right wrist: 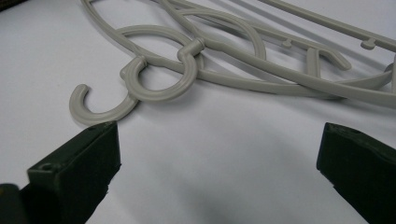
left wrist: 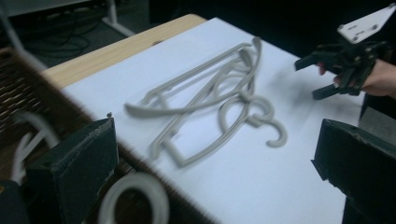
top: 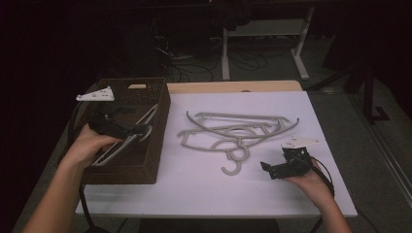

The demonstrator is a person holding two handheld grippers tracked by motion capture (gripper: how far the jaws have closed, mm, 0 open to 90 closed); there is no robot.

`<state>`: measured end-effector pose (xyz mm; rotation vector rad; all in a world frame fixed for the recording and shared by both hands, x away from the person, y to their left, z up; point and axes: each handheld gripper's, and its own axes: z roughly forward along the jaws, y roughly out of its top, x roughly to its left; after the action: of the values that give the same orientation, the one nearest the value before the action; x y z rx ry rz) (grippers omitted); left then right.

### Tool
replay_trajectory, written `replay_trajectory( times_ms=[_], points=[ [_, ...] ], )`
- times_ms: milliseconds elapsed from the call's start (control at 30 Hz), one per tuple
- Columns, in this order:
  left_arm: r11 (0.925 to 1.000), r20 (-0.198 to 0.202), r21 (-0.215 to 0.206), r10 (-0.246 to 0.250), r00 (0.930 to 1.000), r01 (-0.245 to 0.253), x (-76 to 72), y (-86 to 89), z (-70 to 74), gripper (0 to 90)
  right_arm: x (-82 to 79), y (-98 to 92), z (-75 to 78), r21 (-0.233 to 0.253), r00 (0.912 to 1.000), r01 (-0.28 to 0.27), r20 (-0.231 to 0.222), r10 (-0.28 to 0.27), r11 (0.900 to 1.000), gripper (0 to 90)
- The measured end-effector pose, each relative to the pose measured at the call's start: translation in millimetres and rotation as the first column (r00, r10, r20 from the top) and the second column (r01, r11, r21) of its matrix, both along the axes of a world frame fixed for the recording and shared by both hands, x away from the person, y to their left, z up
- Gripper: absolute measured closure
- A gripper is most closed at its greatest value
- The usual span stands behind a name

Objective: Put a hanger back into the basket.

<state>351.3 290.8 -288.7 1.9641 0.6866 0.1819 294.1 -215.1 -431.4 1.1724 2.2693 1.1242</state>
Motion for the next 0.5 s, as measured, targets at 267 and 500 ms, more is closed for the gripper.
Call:
replay_trajectory(
  times_ms=[267,500],
  points=[
    [0.9976,0.012,-0.012,-0.069,0.9976,0.069,-2.0,-43.1,-4.7,0.0,0.4,-0.4,0.8,-0.001,1.0,-0.007,0.001,0.007,1.0,0.0],
    [0.9918,0.01,-0.019,-0.126,0.992,0.126,-2.4,-82.6,-16.7,0.0,1.4,-0.4,0.8,-0.005,0.9999,-0.012,-0.004,0.012,1.0,0.0]
  ],
)
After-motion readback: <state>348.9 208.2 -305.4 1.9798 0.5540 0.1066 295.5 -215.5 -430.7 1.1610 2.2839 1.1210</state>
